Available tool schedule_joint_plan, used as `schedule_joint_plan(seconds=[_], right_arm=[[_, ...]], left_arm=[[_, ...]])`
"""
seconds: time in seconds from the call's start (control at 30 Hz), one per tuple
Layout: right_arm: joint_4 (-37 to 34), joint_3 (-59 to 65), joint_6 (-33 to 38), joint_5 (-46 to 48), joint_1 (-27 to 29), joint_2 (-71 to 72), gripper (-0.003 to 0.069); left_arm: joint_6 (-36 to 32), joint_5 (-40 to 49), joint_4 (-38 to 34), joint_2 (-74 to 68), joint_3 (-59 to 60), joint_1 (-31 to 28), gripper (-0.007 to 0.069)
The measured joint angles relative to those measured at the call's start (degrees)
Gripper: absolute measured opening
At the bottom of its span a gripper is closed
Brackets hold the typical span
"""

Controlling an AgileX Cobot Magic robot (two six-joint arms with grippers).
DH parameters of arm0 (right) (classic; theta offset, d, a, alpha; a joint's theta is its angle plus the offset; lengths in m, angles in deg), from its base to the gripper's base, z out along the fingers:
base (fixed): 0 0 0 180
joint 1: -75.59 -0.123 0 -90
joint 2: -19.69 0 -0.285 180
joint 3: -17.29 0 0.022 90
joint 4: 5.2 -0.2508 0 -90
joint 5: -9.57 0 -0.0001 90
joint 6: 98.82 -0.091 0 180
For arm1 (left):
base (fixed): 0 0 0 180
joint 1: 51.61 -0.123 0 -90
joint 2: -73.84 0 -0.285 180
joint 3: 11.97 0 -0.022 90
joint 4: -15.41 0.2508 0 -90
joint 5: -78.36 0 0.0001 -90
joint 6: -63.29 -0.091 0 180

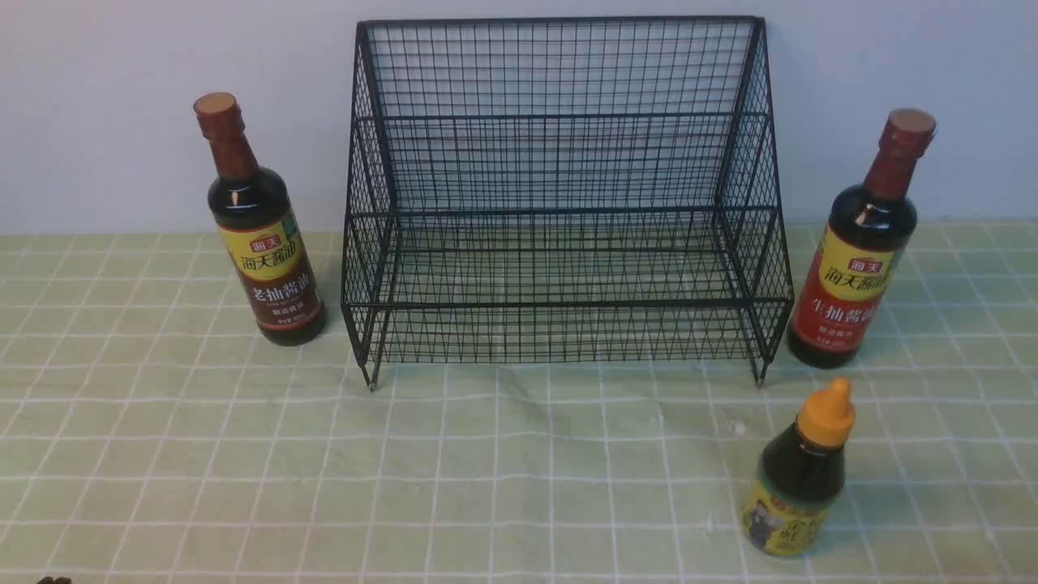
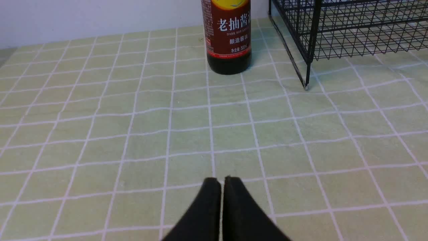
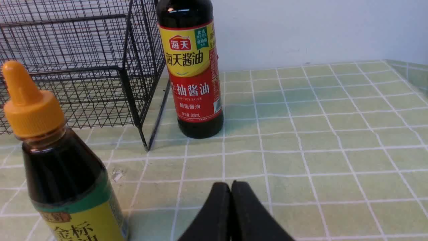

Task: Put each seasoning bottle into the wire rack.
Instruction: Use the right arm to grab the condiment bottle closest to it

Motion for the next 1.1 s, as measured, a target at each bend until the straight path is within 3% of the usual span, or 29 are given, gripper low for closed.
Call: schedule_joint_plan(seconds=[0.6, 0.73, 0.77, 0.93, 1.1], right_arm=[[-0.28, 0.00, 0.00, -0.06, 0.00, 0.00, -0.0015], [-5.29, 0.28, -2.21, -3.55, 0.00, 0.00, -0.0015], [-10.93, 0.36, -4.96, -7.87, 0.00, 0.00, -0.0015], [-22.92, 0.36, -8.69, -18.64, 0.05, 0.00, -0.0015], [-25.09, 0.36, -7.98, -23.05, 0.05, 0.00, -0.0015]], left_arm=[[0.00, 0.00, 0.00, 0.00, 0.00, 0.00, -0.0007], [0.00, 0.00, 0.00, 0.00, 0.00, 0.00, -0.0007], [0.00, 0.00, 0.00, 0.00, 0.00, 0.00, -0.0007], [0.00, 0.01, -0.05, 0.00, 0.00, 0.00, -0.0007], [0.00, 0.01, -0.05, 0.00, 0.00, 0.00, -0.0007]])
